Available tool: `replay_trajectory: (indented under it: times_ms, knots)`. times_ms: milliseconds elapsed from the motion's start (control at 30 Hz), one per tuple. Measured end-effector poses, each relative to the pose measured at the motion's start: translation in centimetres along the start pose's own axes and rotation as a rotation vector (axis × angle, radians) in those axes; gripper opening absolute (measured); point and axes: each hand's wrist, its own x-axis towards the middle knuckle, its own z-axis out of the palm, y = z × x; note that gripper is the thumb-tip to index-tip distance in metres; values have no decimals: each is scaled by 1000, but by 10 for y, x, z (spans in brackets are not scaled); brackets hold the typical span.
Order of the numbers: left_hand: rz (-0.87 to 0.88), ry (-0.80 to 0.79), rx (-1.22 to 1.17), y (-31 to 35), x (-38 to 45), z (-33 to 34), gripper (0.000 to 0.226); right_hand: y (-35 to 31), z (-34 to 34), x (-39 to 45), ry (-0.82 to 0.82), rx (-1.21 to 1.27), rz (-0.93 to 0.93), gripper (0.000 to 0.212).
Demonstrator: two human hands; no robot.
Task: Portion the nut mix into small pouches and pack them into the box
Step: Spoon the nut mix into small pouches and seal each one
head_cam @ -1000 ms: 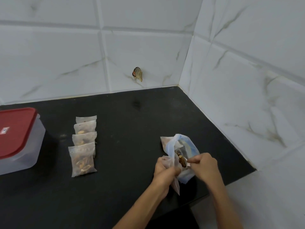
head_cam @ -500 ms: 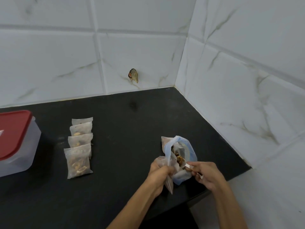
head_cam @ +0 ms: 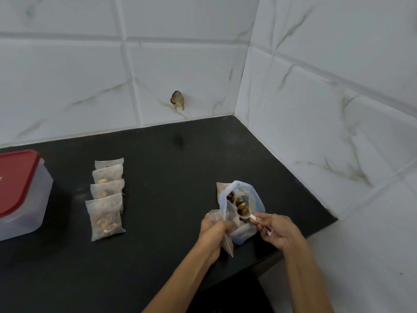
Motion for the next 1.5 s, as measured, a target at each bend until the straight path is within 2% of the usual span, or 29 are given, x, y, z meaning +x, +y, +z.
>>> replay_trajectory:
  times_ms: [167,267,367,467,567,700,800,967,1033,1133,1300,1500]
  knots:
    - [47,-1,106,0,-2,-1,48,4,1,-4,18,29,-52,25]
    - [127,39,262,2,-8,-4,45,6,1,-7,56,20,-120,25]
    - [343,156,512,7,-19,-6,44,3,4,-16,95,-23,-200,26]
    - [617,250,644,15,-29,-6,43,-1,6,-27,114,-56,-272,25]
    - [729,272,748,25,-30,-1,36,-11,8,-46,119,-75,-341,22]
    - [783,251,826,38,-32,10,31,-31,14,-82,105,-106,-468,21]
    - [777,224,845,45,-31,19,29,-37,23,-102,118,-221,-595,24]
    - [733,152,721,51,-33,29,31,-29,46,-120,311,-681,-880,26]
    - [713,126,691,53,-33,30,33,-27,49,-124,321,-819,-954,27]
    - [719,119,669,54,-32,30,32,-24,51,-131,284,-866,-1131,29]
    - [767,73,636,57,-31,28,33,-25,51,-131,210,-944,-1188,31]
    - [771,40,602,62,-31,29,38,-23,58,-123,277,-979,-1352,37]
